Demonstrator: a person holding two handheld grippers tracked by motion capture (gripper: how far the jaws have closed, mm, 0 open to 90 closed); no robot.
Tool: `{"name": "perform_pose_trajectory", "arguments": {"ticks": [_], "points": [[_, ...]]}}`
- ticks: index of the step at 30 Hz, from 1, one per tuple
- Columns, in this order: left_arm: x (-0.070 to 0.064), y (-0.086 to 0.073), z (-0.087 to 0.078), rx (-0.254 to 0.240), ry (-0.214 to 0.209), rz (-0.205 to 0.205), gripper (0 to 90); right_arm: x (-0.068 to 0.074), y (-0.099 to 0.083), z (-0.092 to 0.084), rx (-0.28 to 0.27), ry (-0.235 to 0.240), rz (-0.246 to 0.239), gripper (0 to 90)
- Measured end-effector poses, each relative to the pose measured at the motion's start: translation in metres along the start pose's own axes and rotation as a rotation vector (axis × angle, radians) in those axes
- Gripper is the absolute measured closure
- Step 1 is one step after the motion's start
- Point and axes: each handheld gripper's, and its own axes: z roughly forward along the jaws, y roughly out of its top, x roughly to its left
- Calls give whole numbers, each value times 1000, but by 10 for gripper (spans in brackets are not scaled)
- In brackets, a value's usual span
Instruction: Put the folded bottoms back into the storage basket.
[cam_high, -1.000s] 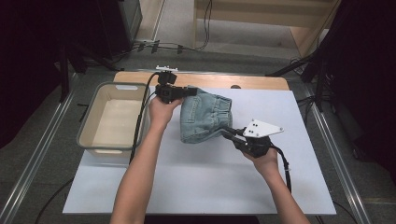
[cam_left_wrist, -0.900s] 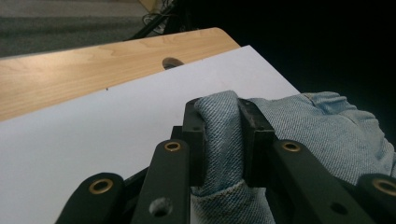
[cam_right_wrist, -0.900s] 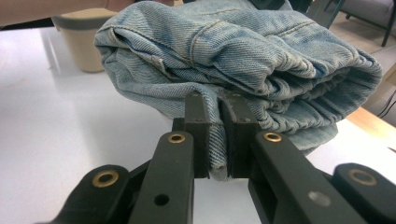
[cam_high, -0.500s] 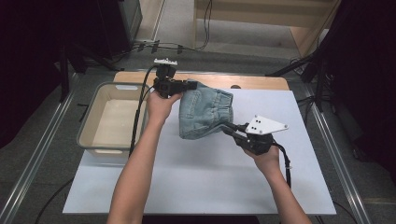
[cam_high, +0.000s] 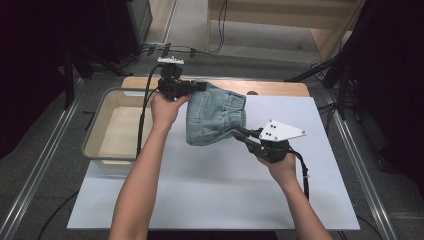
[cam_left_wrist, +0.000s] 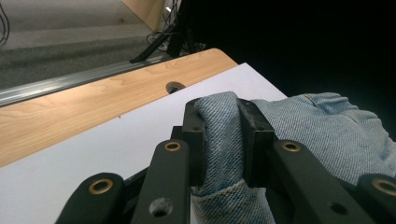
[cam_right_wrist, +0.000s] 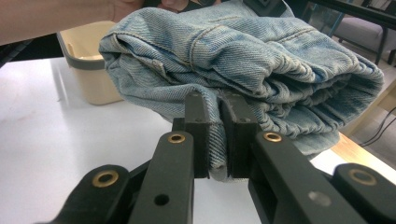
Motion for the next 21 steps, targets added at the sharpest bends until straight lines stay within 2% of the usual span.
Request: {"name": "perform_pose_trajectory", "arguments": {"ticks": [21], "points": [[14, 2, -29, -28, 27, 5, 755, 13, 23, 21, -19, 34, -33, 811]]}}
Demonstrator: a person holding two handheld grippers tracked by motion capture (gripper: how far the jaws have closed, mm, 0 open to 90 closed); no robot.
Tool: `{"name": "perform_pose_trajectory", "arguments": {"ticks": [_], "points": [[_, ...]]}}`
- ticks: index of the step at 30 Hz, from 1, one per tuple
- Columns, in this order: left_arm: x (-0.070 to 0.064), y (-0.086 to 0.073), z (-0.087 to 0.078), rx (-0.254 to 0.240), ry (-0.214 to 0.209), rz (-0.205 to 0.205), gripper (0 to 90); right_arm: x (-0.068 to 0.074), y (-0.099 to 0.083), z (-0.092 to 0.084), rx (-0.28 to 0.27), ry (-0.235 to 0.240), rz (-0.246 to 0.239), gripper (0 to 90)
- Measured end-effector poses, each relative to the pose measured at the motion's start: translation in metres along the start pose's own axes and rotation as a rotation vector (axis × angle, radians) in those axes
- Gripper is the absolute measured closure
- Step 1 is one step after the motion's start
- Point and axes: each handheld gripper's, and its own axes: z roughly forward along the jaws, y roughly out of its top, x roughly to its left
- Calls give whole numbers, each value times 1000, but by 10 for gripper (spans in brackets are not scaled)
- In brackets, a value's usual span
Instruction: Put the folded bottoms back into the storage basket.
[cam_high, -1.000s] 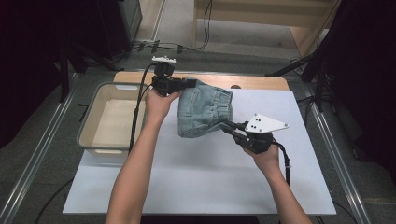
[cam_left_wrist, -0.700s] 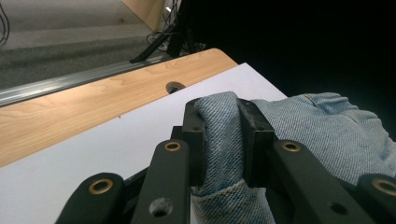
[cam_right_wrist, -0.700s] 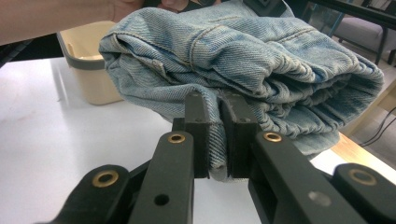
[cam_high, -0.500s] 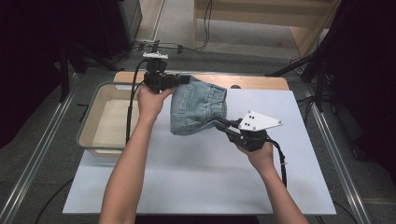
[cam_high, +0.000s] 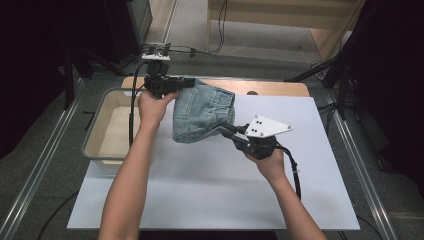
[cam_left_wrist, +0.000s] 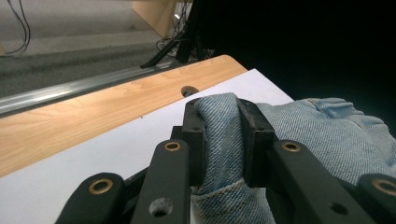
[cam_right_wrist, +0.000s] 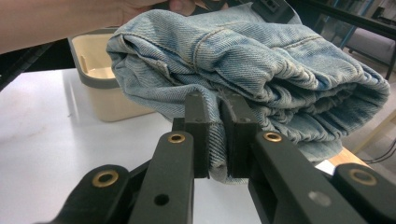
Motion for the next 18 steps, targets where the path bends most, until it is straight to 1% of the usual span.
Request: {"name": "perform_pose_trajectory", "arguments": {"ticks": [12, 18], "points": [[8, 0, -12, -8, 14, -5, 754, 6, 7, 12, -13, 14, -10, 810], [12, -1, -15, -5, 17, -3, 754, 7, 8, 18, -12, 22, -7, 811]]}}
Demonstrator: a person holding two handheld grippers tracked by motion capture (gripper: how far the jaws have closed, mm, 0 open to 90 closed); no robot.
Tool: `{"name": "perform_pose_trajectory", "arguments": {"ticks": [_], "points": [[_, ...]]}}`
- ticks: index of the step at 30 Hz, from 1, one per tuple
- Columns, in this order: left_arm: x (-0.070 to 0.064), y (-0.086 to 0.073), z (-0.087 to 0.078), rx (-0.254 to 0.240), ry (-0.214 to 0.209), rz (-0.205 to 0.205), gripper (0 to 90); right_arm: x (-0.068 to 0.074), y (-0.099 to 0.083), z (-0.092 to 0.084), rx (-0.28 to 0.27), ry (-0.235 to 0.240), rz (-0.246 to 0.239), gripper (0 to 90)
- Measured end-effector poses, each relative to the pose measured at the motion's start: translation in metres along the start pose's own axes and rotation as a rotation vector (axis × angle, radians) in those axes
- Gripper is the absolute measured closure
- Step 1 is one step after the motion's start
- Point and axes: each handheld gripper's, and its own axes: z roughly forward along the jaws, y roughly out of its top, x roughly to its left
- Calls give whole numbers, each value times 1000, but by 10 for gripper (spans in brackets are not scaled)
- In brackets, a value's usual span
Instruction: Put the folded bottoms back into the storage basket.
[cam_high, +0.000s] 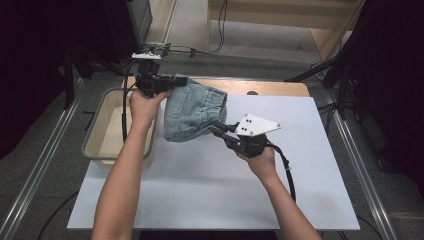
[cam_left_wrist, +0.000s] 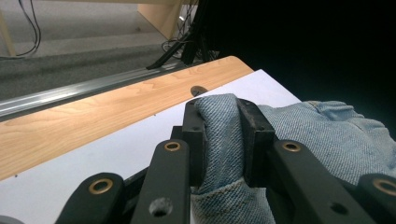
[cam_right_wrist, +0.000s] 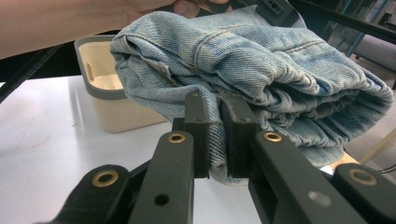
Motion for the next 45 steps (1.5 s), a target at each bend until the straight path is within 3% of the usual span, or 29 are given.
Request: {"name": "perform_pose_trajectory", "arguments": {"ticks": [45], "points": [[34, -11, -44, -5, 56, 22, 755, 20, 17, 49, -7, 60, -8, 811]]}}
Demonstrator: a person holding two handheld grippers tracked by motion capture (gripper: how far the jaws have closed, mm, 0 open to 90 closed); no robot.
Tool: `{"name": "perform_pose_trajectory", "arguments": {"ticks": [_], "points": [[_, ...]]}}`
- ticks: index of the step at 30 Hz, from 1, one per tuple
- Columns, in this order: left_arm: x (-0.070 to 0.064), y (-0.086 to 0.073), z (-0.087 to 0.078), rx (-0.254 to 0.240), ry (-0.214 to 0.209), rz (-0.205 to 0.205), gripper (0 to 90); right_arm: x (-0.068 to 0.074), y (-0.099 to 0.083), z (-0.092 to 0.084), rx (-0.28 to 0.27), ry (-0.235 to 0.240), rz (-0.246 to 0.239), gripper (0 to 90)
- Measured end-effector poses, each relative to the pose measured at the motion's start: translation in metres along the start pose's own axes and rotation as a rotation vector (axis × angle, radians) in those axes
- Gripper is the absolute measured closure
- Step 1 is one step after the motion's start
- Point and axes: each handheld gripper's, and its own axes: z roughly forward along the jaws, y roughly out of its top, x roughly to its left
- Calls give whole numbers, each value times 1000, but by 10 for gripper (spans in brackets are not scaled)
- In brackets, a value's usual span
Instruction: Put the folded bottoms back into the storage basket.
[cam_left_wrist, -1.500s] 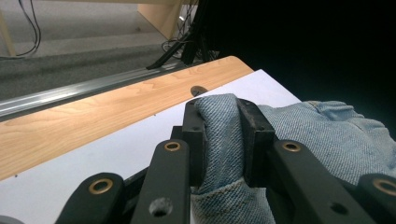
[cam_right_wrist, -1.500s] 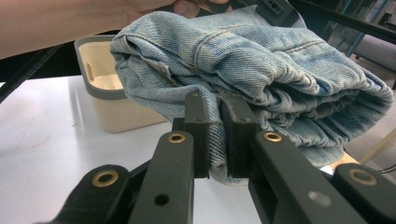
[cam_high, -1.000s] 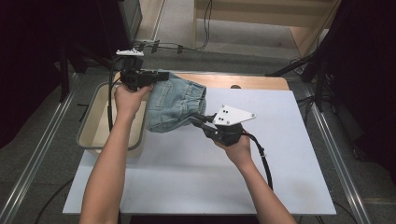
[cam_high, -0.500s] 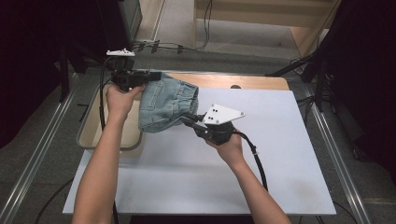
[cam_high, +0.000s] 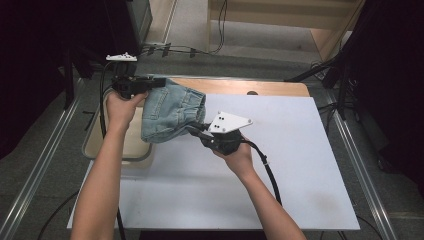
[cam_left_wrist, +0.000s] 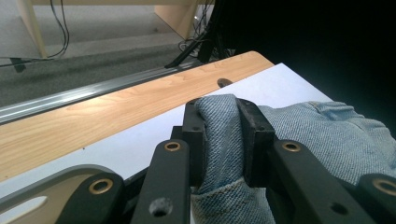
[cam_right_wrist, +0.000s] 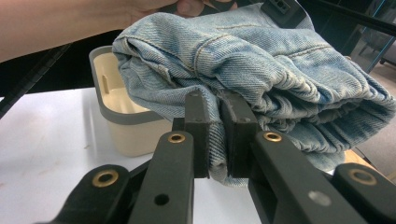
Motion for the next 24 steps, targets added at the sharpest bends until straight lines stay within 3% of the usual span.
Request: {"name": "perform_pose_trajectory", "arguments": {"ticks": [24], "points": [[20, -7, -23, -12, 26, -6, 755, 12, 10, 29, -3, 39, -10, 811]]}}
